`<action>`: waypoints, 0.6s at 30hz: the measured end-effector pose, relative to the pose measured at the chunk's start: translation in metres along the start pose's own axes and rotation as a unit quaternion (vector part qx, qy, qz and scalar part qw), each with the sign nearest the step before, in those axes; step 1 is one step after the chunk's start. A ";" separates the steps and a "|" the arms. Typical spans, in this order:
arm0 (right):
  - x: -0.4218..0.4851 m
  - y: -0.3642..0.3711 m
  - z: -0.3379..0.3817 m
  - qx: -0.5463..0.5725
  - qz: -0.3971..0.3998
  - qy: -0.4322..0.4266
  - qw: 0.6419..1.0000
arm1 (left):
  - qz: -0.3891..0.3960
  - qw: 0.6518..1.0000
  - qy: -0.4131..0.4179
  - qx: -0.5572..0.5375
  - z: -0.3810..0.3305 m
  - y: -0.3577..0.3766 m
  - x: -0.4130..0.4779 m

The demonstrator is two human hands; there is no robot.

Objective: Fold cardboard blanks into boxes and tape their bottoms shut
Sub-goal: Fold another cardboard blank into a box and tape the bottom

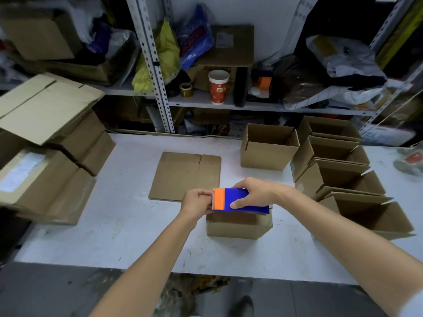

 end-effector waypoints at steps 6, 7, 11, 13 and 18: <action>0.005 0.003 0.008 -0.040 0.009 0.015 0.999 | -0.008 1.000 -0.006 -0.014 0.005 -0.006 0.009; 0.007 0.004 0.009 -0.046 0.010 0.016 0.999 | -0.005 1.000 -0.009 -0.017 0.006 -0.007 0.010; 0.011 0.005 0.011 -0.068 0.008 0.024 0.997 | -0.023 0.999 -0.019 -0.038 0.013 -0.030 0.018; 0.014 0.007 0.014 -0.082 0.008 0.024 0.996 | -0.038 0.998 -0.028 -0.043 0.018 -0.043 0.023; 0.023 0.005 0.019 -0.078 0.018 0.039 0.996 | -0.038 0.999 -0.028 -0.021 0.022 -0.041 0.031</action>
Point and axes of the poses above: each hand's wrist, its own x-axis towards the middle knuckle, its own y-axis out of the palm, z = x × y, the point moved 6 cm from there along x, towards the middle knuckle, and after that the axes turned 5 degrees about -y, right-handed, at the moved point
